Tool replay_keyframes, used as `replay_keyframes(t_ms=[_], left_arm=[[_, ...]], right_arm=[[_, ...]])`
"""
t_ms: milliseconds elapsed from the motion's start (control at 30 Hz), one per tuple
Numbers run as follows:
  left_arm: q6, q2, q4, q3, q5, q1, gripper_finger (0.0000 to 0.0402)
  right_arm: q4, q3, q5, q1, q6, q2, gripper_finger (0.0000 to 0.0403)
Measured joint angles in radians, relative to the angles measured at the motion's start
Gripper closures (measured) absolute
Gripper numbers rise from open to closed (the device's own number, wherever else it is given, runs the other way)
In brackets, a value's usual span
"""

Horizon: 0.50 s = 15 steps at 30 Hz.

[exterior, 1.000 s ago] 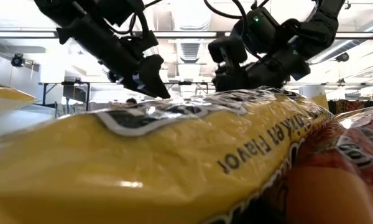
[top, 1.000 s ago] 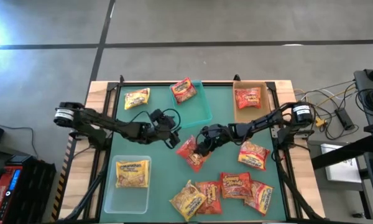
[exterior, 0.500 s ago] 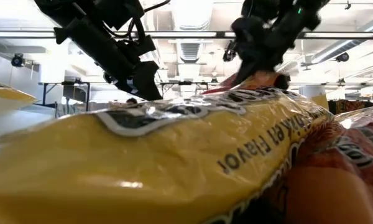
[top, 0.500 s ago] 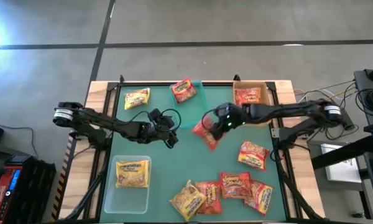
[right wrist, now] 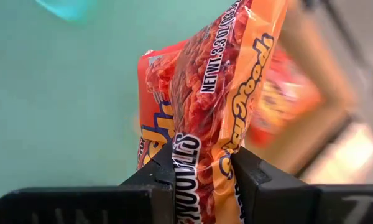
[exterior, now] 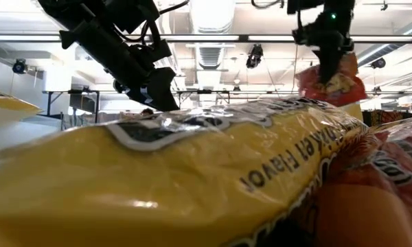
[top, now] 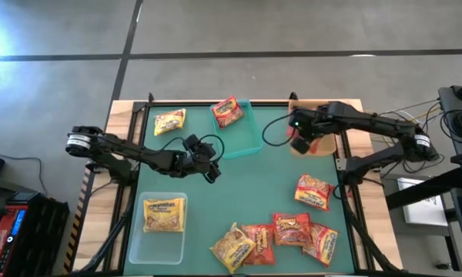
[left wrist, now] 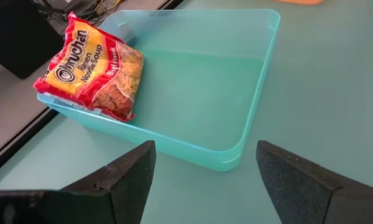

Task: Sort Maruchan noodles
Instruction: Put the middle left orange noodle pack into the orange bin

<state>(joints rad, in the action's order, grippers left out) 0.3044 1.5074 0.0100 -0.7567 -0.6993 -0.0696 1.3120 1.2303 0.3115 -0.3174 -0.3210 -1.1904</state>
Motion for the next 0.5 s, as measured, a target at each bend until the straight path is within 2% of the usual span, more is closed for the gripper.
replay_keyframes(t_ms=[133,267,500], left_arm=[[-0.003,0.0,0.0,0.0,0.0,0.0,0.0139],[-0.007,0.0,0.0,0.0,0.0,0.0,0.0139],[-0.007,0.0,0.0,0.0,0.0,0.0,0.0139]], right_arm=[[0.029,-0.021,0.095,-0.056,0.182,0.0,0.0331],[-0.001,-0.057,0.106,-0.099,0.357,-0.001,0.0329],[-0.093,-0.181,0.108,-0.163,0.471,-0.002,0.0328]])
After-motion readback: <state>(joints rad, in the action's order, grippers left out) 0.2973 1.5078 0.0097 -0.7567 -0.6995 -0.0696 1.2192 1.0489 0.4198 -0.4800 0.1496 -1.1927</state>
